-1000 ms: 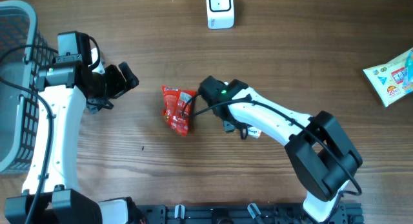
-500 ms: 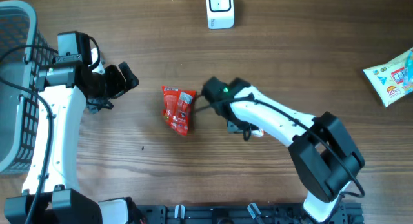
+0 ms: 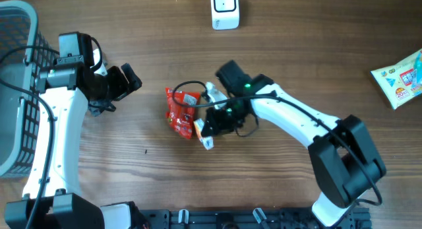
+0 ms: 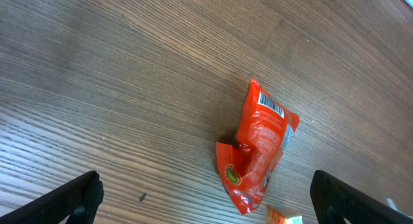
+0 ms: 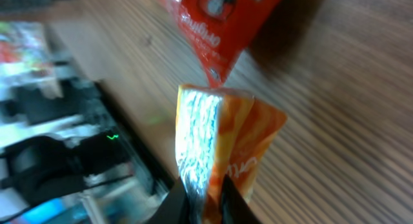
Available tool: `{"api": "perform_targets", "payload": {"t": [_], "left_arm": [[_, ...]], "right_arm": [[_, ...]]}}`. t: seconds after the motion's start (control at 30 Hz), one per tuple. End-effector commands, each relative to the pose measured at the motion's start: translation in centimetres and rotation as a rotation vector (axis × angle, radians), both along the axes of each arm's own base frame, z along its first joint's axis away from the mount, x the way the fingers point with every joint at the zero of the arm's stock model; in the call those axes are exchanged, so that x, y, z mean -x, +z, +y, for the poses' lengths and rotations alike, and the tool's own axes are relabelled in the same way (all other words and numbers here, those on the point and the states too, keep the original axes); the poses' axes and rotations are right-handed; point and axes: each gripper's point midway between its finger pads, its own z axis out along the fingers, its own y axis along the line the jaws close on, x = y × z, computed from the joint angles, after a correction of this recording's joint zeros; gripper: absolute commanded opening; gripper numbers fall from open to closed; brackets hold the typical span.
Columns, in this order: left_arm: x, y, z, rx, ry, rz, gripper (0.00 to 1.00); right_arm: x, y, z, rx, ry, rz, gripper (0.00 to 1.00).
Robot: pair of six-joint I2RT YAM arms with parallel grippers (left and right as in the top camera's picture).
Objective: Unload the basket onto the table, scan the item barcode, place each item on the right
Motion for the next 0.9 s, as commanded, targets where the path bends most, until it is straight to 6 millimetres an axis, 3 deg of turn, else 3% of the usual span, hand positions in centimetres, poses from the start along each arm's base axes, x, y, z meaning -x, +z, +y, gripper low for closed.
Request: {"api": "perform_targets", "payload": {"t": [0.0,0.07,0.1,0.17,0.23,0.27,0.33,0.4,0.53,0.6,0.77,0.87], "left_arm": [[-0.2,0.3,0.3,-0.004,0.015,-0.008,1.0],[-0.2,0.3,0.3,-0.004,0.016,-0.008,1.0],[-0.2,0.3,0.3,-0.004,0.015,-0.008,1.0],[-0.2,0.3,0.3,-0.004,0.015,-0.008,1.0],[-0.2,0.3,0.3,-0.004,0.016,-0.008,1.0],[-0.2,0.3,0.3,-0.004,0.016,-0.008,1.0],[-0.2,0.3,0.3,-0.004,0.015,-0.008,1.0],[-0.2,0.3,0.3,-0.004,0.016,-0.008,1.0],[-0.2,0.3,0.3,-0.004,0.015,-0.008,1.0],[-0.2,0.3,0.3,-0.004,0.016,-0.008,1.0],[-0.2,0.3,0.3,-0.004,0.015,-0.008,1.0],[-0.2,0.3,0.3,-0.004,0.016,-0.008,1.0]], "right_arm": [[1.9,1.2,-1.6,-0.266,-0.047,0.212,0.09],[1.1,-1.0,-4.3,-0.253,-0.159,0.243,0.1],[0.6,-2.0,-6.1,-0.238,-0.224,0.251,0.15],[-0.3,-4.5,-9.2,-0.122,-0.328,0.238,0.31],[-0.7,-7.0,-12.8,0.066,-0.419,0.234,0.59],[-0.8,-8.1,-14.8,0.169,-0.454,0.226,0.66],[-0.8,-8.9,-17.9,0.359,-0.48,0.213,0.74],[-1.3,-7.4,-19.1,0.436,-0.472,0.187,0.75],[-3.5,-1.7,-16.3,0.243,-0.308,-0.022,0.84],[-4.1,-0.4,-14.6,0.159,-0.246,-0.114,0.82],[-4.2,-1.5,-9.8,0.134,-0.021,-0.339,0.56],[-3.5,-3.4,-8.7,0.224,0.027,-0.355,0.5]]}}
